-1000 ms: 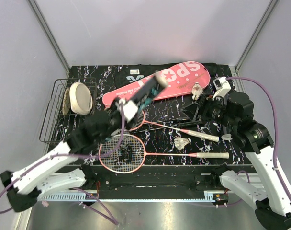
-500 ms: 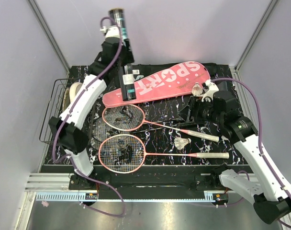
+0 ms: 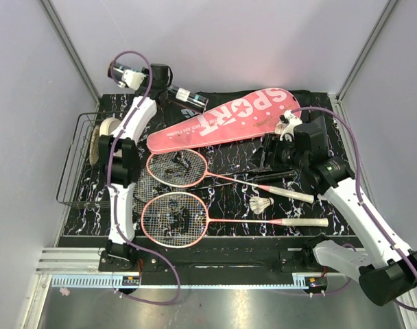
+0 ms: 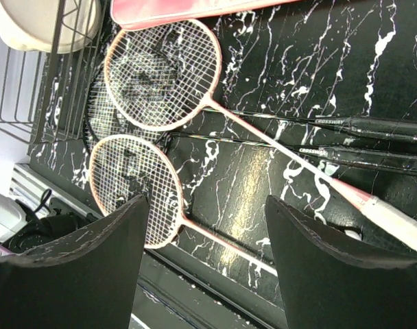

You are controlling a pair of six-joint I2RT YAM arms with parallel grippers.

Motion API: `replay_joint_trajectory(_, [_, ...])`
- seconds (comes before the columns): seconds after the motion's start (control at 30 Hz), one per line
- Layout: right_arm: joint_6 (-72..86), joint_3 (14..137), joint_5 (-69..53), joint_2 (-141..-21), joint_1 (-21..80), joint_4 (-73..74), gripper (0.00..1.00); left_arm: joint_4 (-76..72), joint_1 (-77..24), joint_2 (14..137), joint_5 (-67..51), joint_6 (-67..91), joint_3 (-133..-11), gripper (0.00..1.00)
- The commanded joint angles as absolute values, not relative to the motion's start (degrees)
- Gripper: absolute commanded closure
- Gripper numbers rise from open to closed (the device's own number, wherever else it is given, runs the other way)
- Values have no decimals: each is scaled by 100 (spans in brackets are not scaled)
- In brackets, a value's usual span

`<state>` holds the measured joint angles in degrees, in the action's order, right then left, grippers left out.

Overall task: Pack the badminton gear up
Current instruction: Place the shuttle tube at the center of the board.

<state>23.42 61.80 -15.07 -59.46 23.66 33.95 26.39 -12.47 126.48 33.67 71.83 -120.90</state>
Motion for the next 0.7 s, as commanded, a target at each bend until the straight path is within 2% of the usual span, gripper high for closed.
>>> replay_joint_trajectory(0.0, [2426, 6354, -1303, -6213, 2338, 3225, 25, 2004, -985, 13182, 4226, 8665, -12813, 100])
replay_joint_trajectory(0.17, [2399, 6390, -370, -6591, 2031, 3489, 23, 1092, -625, 14193, 4061, 8255, -13612, 100])
replay_joint_trajectory(0.27, [2426, 6311, -282, -7048, 1601, 3445, 21, 705, -336, 14677, 3614, 8297, -13859, 89])
replay_joint_trajectory(0.3, [2556, 6337, -55, -7301, 1513, 3419, 20, 660, -273, 14791, 3517, 8314, -13921, 79])
replay_joint_trajectory(0.37, [2785, 6468, 156, -7584, 986, 3384, 15, 407, -133, 14985, 3367, 8210, -13957, 74])
replay_joint_trajectory(0.43, [2857, 6696, 779, -8084, 678, 3384, 14, 290, -88, 15126, 3314, 8052, -13992, 64])
replay_joint_trajectory(0.47, [2830, 6915, 1104, -8260, 633, 3384, 9, 220, -62, 15161, 3322, 8016, -14027, 59])
replay_joint_trajectory(0.5, [2743, 7047, 1629, -8636, 546, 3384, 6, 150, -44, 15196, 3314, 7981, -14027, 50])
replay_joint_trajectory(0.6, [2315, 7688, 2021, -9427, 124, 3253, 4, 53, -18, 15337, 3156, 7919, -14089, 26])
replay_joint_trajectory(0.63, [2164, 7917, 2082, -9648, 36, 3243, 3, 44, -18, 15337, 3086, 7919, -14071, 10])
replay_joint_trajectory(0.67, [1979, 8458, 2074, -9859, -295, 3269, 2, 27, -18, 15337, 3033, 7910, -14063, 5])
